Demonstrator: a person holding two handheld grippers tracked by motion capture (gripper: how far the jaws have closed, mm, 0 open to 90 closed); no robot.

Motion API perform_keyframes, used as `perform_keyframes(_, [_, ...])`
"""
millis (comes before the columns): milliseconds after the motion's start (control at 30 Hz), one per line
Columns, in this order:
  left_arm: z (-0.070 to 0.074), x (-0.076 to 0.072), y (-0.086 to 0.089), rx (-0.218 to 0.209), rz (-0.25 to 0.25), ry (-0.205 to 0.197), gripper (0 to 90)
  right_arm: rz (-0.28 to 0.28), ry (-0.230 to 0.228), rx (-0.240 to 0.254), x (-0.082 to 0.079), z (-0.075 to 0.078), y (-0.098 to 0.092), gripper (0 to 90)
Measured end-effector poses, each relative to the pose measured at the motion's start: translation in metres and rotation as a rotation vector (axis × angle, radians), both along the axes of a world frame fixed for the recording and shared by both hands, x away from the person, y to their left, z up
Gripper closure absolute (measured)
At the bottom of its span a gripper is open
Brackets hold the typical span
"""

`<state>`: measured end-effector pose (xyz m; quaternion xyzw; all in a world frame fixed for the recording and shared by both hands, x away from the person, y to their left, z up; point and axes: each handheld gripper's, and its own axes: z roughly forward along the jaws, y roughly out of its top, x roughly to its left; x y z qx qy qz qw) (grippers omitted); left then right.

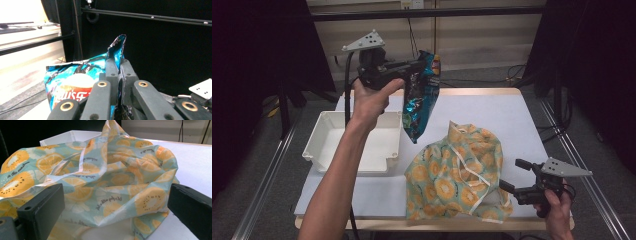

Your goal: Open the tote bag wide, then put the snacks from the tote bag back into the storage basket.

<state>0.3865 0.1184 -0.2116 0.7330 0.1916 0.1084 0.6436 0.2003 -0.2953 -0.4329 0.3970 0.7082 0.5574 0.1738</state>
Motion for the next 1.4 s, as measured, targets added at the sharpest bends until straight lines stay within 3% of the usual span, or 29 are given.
perform_keyframes(567, [-0.010,0.001,0.056,0.010,0.113,0.020,87.6,-0.011,-0.002,0.005,-0.002,0.000,-0.001,0.4])
perform_keyframes(800, [-0.021,0.002,0.078,0.016,0.177,0.054,87.5,-0.007,0.004,0.005,-0.002,-0.002,0.000,0.3])
perform_keyframes(1000, [-0.026,0.003,0.091,0.028,0.210,0.054,87.5,-0.001,-0.006,0.004,-0.002,-0.002,0.001,0.4])
perform_keyframes(1167, [-0.029,0.007,0.101,0.065,0.281,0.065,87.5,0.002,-0.003,0.001,-0.002,-0.002,0.000,0.2])
perform_keyframes(1400, [-0.035,0.010,0.118,0.060,0.358,0.069,87.6,-0.003,-0.001,0.011,-0.003,-0.001,-0.001,0.4])
